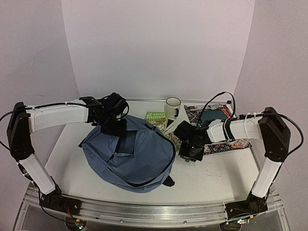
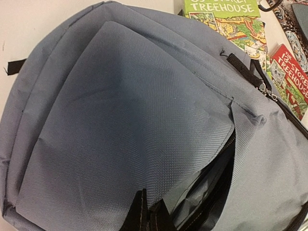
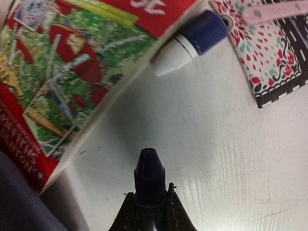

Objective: Pack the student bag
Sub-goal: Grab the seal from the center of the board, then place the seal in the lower front pocket of the bag.

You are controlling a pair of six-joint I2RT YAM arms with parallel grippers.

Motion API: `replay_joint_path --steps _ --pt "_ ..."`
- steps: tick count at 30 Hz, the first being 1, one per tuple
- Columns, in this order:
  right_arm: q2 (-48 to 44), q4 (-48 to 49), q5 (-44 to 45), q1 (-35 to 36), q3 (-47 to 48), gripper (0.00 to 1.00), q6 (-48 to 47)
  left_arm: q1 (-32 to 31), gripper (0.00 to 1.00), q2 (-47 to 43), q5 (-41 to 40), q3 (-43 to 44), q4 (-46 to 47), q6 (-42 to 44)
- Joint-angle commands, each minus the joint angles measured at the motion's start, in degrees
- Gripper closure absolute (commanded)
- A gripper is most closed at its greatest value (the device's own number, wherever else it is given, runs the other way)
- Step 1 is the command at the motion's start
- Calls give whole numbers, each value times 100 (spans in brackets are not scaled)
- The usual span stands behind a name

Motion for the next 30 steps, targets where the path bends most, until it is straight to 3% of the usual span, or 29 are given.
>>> replay_joint_path --steps 1,7,13,24,30 --pt "-485 -437 263 178 665 99 -520 126 100 -62 487 256 35 -245" --pt "-515 -197 59 396 1489 98 -1209 252 100 9 758 358 35 -259" --pt "-215 625 -928 559 2057 96 -1681 300 100 45 1071 433 37 -263" --pt "1066 1769 -2614 730 2915 95 -1452 315 100 70 1479 649 36 -318" --pt "1582 2226 -2842 749 3062 94 -1053 326 100 86 1645 667 91 -452"
